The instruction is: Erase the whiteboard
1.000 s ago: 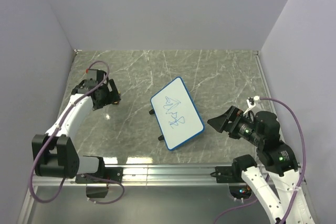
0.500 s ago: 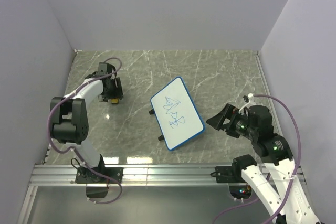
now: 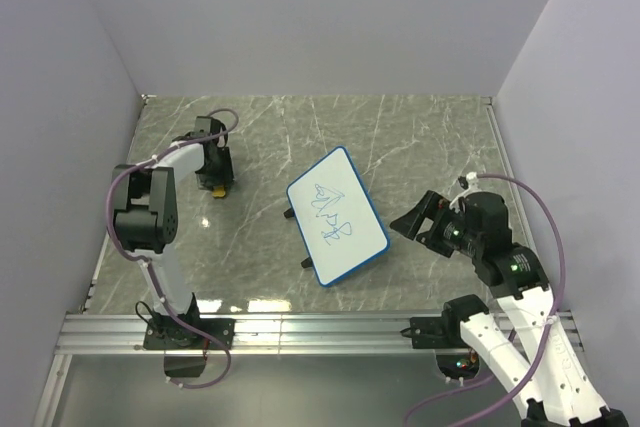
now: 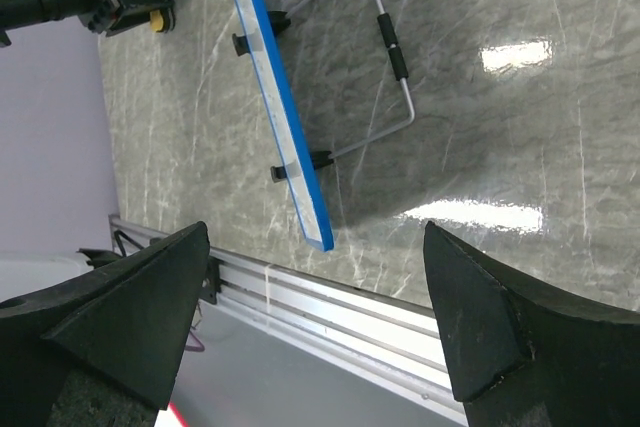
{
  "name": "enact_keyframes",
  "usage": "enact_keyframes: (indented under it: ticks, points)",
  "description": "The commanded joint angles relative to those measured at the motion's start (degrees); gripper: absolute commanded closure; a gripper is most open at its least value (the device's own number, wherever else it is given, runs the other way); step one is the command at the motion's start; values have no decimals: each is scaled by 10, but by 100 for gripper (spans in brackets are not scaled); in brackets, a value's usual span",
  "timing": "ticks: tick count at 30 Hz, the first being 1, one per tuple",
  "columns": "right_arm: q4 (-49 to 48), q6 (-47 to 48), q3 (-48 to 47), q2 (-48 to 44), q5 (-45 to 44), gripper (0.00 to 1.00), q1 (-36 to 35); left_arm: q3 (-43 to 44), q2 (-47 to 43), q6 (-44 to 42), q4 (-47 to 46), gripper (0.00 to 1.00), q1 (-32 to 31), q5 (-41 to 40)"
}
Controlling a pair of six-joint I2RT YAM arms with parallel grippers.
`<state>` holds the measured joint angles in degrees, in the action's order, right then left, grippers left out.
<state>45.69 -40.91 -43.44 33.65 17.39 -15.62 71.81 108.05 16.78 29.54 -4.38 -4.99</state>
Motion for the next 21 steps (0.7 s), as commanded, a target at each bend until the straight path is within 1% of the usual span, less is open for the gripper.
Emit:
enact_keyframes:
  ticks: [1, 2, 3, 5, 6, 8, 9, 11, 12, 13, 14, 16, 17, 19, 20, 21]
  points:
    - [-32, 5, 3, 9, -4, 6, -2, -2, 5, -6, -17, 49, -2, -5]
    - [-33, 6, 5, 11, -3, 6, -3, -3, 6, -6, -19, 50, -2, -3]
    - [-36, 7, 5, 13, -2, 6, -3, -4, 6, -4, -19, 56, -2, -1]
    - [-39, 11, 5, 18, 0, 6, -4, -6, 5, -2, -19, 65, -2, 0]
    - [-44, 13, 3, 23, 2, 6, -3, -8, 4, 2, -17, 74, -2, 0]
    - [-54, 20, -5, 40, 4, 6, -3, -9, 2, 7, -12, 88, -2, -2]
    - [-70, 22, -18, 49, 10, 6, -3, -6, -2, 12, 0, 100, -3, -3]
    - [-92, 35, -37, 90, 34, 6, -3, -3, -16, 19, 10, 100, -5, 1]
    - [-112, 40, -61, 108, 48, 6, -3, -3, -41, 25, 13, 100, -9, 2]
    - [-120, 44, -74, 128, 85, 6, -3, -2, -57, 26, 22, 100, -14, 4]
    - [-127, 49, -87, 168, 103, 6, -3, 0, -72, 29, 29, 100, -29, 4]
    - [-148, 50, -119, 206, 139, 7, -3, 10, -111, 38, 53, 100, -49, 12]
    - [-156, 50, -125, 235, 148, 7, -3, 14, -122, 43, 62, 100, -78, 10]
    - [-177, 55, -139, 262, 152, 6, -4, 15, -155, 63, 78, 100, -112, 17]
    - [-182, 60, -141, 289, 157, 7, -3, 11, -165, 73, 81, 100, -149, 17]
    - [-187, 64, -146, 302, 160, 7, -4, -1, -190, 98, 82, 100, -167, 23]
